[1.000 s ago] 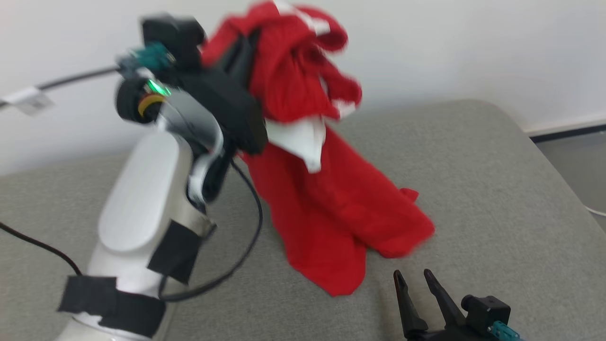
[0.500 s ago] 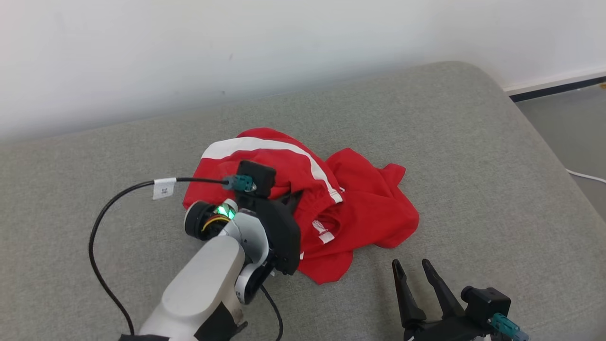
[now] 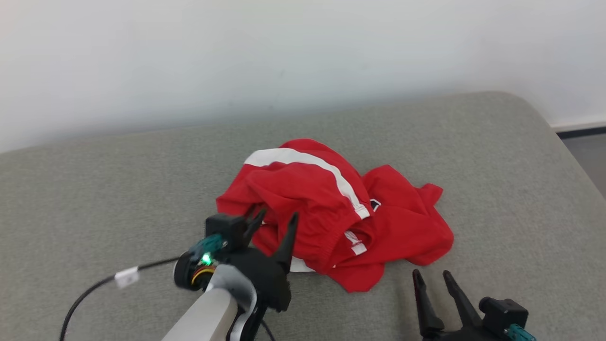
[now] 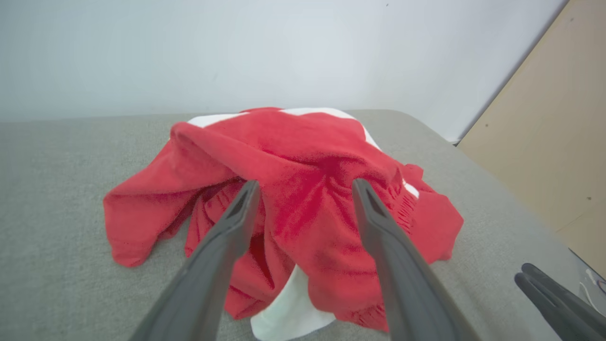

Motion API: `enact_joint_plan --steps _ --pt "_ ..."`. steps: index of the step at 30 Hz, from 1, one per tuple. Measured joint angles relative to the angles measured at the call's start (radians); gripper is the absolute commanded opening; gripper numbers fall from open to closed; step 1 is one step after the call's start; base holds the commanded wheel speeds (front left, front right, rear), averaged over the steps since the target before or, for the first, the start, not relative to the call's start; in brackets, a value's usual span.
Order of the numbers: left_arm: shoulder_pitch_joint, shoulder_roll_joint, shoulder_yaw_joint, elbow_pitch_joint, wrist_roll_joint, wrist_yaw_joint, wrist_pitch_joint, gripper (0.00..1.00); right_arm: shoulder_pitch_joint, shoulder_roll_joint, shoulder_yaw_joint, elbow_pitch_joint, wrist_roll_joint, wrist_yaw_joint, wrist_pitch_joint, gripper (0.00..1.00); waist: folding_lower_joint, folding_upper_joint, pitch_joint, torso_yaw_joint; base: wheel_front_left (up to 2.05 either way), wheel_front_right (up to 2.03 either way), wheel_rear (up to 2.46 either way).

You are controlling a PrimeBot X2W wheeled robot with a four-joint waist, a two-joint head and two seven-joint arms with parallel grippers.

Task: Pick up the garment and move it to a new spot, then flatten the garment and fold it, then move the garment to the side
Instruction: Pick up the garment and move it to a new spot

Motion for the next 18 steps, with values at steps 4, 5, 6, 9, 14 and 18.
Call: enact_joint_plan --steps 4,5,6,9,14,18 --pt "0.106 0.040 0.033 -0.063 -0.002 0.028 -0.094 1.00 0.019 -0.001 -0.038 -0.019 -0.020 0.000 0.007 1.00 -0.0001 0.0000 -0.023 0.040 0.00 0.00 0.00" --pt "0.131 0.051 0.037 -0.080 -0.001 0.033 -0.113 1.00 0.025 0.000 -0.047 -0.025 -0.024 0.000 0.009 1.00 0.0000 0.0000 -0.029 0.050 0.00 0.00 0.00" --pt "0.155 0.061 0.049 -0.098 0.000 0.041 -0.133 1.00 0.032 0.000 -0.053 -0.030 -0.025 0.000 0.011 1.00 -0.0001 0.0000 -0.034 0.060 0.00 0.00 0.00" --pt "0.227 0.087 0.102 -0.151 0.009 0.067 -0.165 1.00 0.051 -0.001 -0.076 -0.051 -0.032 0.000 0.018 1.00 -0.0001 0.0000 -0.046 0.091 0.00 0.00 0.00" --pt "0.327 0.103 0.183 -0.259 0.073 0.080 -0.173 1.00 0.079 0.000 -0.093 -0.077 -0.048 0.000 0.033 1.00 -0.0001 0.0000 -0.059 0.132 0.00 0.00 0.00" --pt "0.444 0.099 0.290 -0.377 0.177 0.084 -0.173 1.00 0.097 0.000 -0.100 -0.100 -0.055 0.000 0.040 1.00 -0.0001 -0.0001 -0.069 0.163 0.00 0.00 0.00"
